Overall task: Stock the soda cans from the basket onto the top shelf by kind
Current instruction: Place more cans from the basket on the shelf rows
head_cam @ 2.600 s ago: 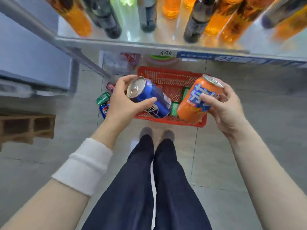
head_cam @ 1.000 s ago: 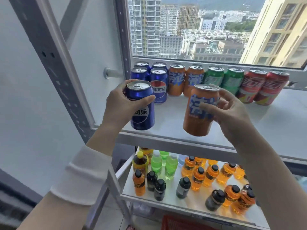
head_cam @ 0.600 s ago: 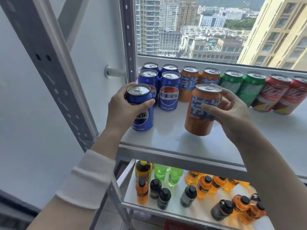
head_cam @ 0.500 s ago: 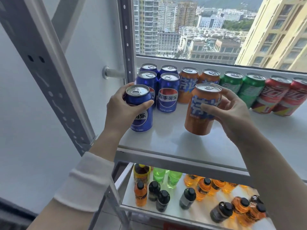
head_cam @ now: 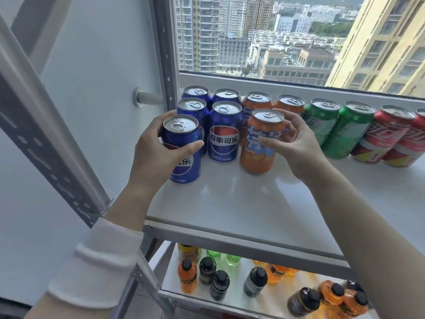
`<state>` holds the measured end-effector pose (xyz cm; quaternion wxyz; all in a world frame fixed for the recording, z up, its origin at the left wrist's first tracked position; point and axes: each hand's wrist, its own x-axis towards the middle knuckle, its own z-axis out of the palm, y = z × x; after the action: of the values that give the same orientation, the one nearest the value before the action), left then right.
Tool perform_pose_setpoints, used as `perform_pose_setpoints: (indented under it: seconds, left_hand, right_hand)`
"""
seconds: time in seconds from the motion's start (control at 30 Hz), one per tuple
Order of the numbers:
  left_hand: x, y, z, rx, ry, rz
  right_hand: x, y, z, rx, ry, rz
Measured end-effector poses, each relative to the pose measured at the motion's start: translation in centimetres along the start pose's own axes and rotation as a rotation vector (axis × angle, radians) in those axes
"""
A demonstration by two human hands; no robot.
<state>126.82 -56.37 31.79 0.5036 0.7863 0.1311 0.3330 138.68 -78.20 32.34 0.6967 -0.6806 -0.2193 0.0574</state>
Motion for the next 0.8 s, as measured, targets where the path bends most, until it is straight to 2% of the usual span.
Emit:
perform_pose_setpoints:
  seconds: [0.43, 0.8]
  left_hand:
    - [-0.1, -0.4, 0.3, -0.013, -0.011, -0.013]
    - [-1.4, -1.5, 0.1, -0.047, -0.083, -0.068]
  right_hand:
    - [1.1, 1.0, 0.3, -0.060, 0.013, -0.036]
    - [0.8, 1.3, 0.6, -0.240, 0.089, -0.116]
